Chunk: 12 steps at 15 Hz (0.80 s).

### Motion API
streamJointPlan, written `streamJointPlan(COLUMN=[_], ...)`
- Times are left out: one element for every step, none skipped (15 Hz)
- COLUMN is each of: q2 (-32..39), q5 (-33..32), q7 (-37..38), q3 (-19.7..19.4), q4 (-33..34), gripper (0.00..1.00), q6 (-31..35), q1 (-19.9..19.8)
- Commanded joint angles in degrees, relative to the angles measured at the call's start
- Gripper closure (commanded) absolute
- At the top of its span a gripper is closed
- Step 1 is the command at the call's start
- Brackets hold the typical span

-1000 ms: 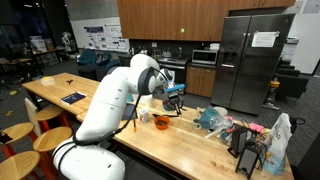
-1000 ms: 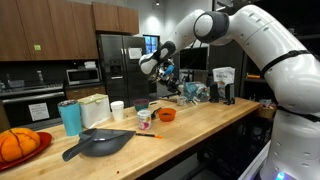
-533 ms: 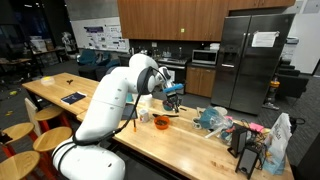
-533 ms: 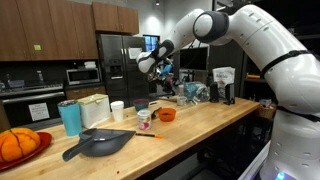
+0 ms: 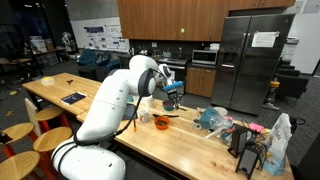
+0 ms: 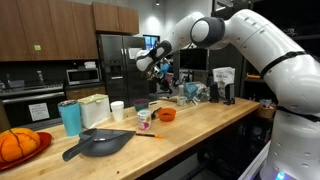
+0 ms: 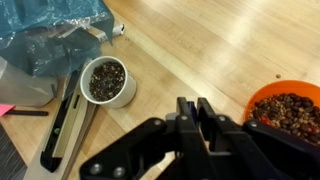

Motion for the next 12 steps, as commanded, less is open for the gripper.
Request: streamJointPlan(q2=[4.8,6.0,7.2,8.3,9.4,10.5,11.6,12.3,13.3,14.1,14.6,15.5], q5=[1.8,1.6,1.2,0.9,0.6,0.5,0.4,0.3,0.2,-0.1,-0.1,-0.3], q7=[-2.9,-3.3,-3.9,-4.4,-5.1,-5.4,-6.1,-6.3,-6.8,-7.4,-7.5,-8.1], q3=[-1.6,-1.9,-2.2,-2.5,-2.9,-3.1,-3.4,-3.7,-4.0,-4.4,-4.6,-5.0], q4=[8.3,10.2,12.1,14.0,16.1,17.8,19.7,21.0,22.6,23.9,24.8,26.1], gripper=[0.96,0.96,0.96,0.96,0.96,0.96,0.96,0.96,0.96,0.96,0.96,0.96], q6=[-3.7,-4.7,-6.0,-7.3,-8.7,-9.9,-11.2,-12.4,-13.2,-14.2,-15.1,-15.7], q1=[0.6,0.9,1.2,1.6,2.0,2.4,2.8,3.3,3.6,4.1,4.5,4.7])
